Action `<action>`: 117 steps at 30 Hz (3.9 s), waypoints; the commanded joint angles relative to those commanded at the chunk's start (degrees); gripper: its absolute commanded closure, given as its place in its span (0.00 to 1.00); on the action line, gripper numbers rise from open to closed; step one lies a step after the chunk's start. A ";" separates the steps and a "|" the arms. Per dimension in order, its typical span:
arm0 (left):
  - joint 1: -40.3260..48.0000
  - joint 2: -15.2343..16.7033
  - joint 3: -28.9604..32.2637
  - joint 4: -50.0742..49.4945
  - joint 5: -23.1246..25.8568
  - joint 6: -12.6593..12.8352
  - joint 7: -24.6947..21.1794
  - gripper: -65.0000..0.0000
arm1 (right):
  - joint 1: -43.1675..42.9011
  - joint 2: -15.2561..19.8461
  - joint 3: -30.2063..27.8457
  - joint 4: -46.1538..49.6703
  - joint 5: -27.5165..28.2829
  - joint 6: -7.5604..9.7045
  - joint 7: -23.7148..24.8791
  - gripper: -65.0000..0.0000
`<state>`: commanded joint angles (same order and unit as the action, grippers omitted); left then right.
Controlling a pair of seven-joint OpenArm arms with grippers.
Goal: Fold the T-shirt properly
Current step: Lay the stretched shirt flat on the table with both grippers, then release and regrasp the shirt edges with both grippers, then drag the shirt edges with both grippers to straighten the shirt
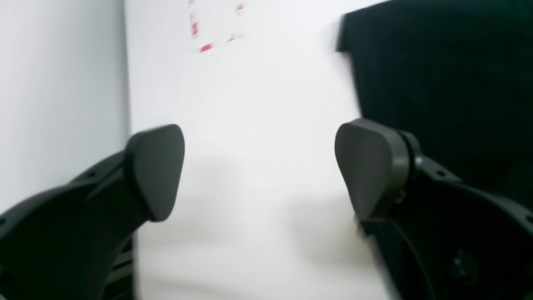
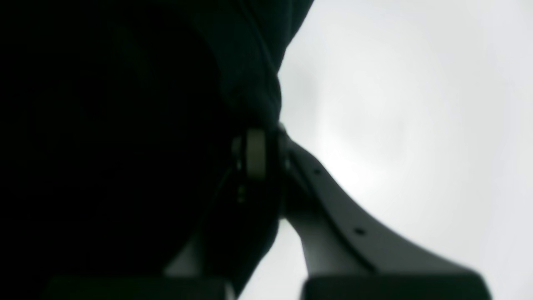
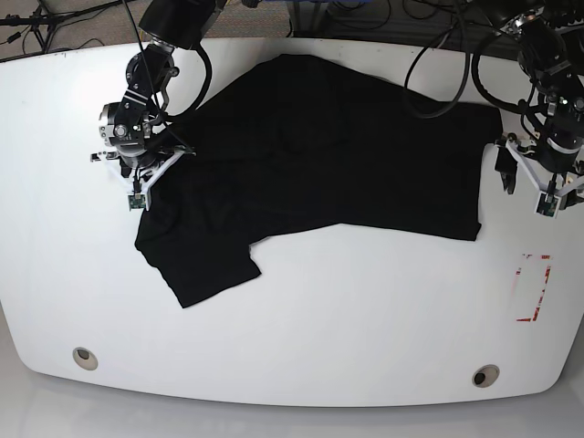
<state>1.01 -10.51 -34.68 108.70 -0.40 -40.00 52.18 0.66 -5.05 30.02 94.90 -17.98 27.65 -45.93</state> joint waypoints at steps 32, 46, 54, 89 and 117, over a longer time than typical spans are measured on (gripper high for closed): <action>-21.19 1.85 6.59 -45.27 -0.09 0.00 -8.09 0.13 | 0.26 -1.23 -0.09 0.09 4.31 -0.18 0.09 1.00; -21.10 3.43 7.21 -45.54 0.00 0.00 -8.18 0.13 | 0.00 -0.97 0.18 0.18 10.46 -0.35 -0.09 0.99; -21.10 3.34 7.21 -45.63 0.09 0.00 -8.18 0.22 | 0.35 -1.32 4.04 1.85 10.81 -0.35 0.18 0.60; -18.46 1.76 7.30 -45.27 0.00 0.00 -8.35 0.27 | 9.49 2.55 17.23 2.02 23.65 4.13 -4.57 0.28; -18.29 1.76 7.21 -45.27 -0.09 0.00 -8.35 0.28 | 17.32 13.27 15.82 -27.78 24.18 4.13 2.37 0.29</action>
<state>-17.27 -8.75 -27.47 63.43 -0.48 -40.00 43.82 17.98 8.22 45.85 67.12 6.20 31.78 -43.56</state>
